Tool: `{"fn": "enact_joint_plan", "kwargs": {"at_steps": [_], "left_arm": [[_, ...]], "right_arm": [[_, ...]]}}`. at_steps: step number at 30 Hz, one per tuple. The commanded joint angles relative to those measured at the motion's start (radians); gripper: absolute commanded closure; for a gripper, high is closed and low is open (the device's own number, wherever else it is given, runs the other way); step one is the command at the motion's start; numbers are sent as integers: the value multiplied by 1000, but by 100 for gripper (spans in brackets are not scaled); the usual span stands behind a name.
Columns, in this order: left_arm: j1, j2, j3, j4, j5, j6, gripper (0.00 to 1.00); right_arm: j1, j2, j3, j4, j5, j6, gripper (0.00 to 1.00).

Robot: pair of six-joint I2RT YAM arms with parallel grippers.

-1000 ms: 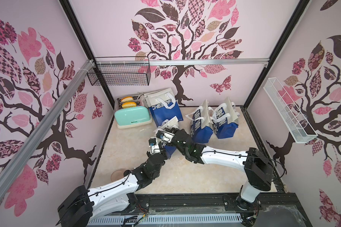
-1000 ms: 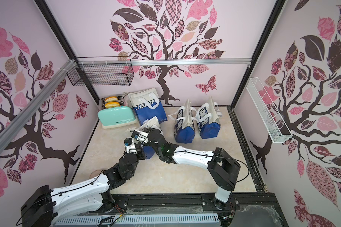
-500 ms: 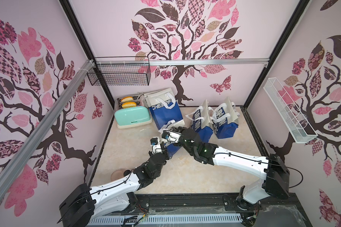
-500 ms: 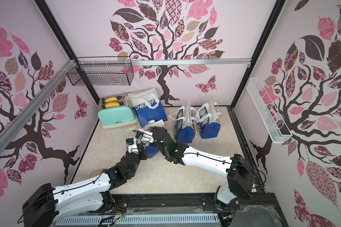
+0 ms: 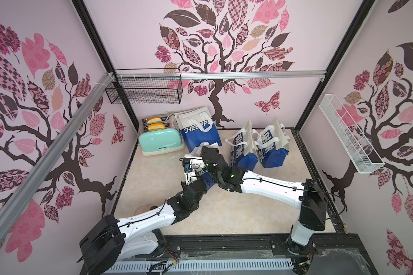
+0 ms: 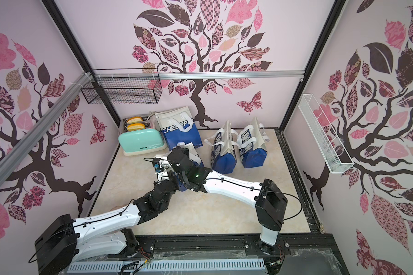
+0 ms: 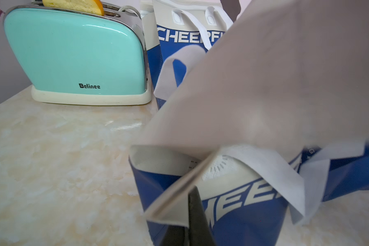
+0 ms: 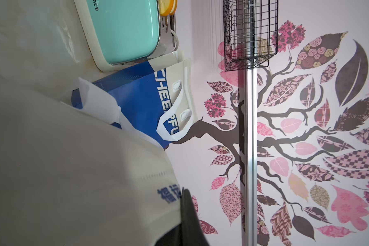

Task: Open the takeout bag
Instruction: Open the takeout bag at the center of the board.

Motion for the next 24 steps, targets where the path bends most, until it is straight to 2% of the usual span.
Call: {"fn": "enact_joint_plan", "kwargs": {"at_steps": [1,4,8,11,12,17,21,24], "left_arm": [[-13,27,-28,-172,56,57,100],[-13,29,-24,-180,53,62,100],[-13,22,-32,-170,54,63,100],[-13,-14,-48,-147,66,63,100],[-13,-25,-50,-143,68,61,100],[-13,-72,-48,-151,75,72,100],[-13,-76,-35,-159,77,78,100],[-13,-73,-29,-159,80,82,100]], "right_arm": [[3,5,102,114,79,-123,100],[3,11,132,75,70,-111,100],[-3,-18,196,-103,14,109,99],[-23,-66,190,-218,-62,314,78],[-33,-84,173,-240,-96,375,74],[-89,-229,-64,-168,-249,635,47],[-105,-308,-265,-30,-301,695,43],[-105,-330,-337,0,-325,724,42]]}}
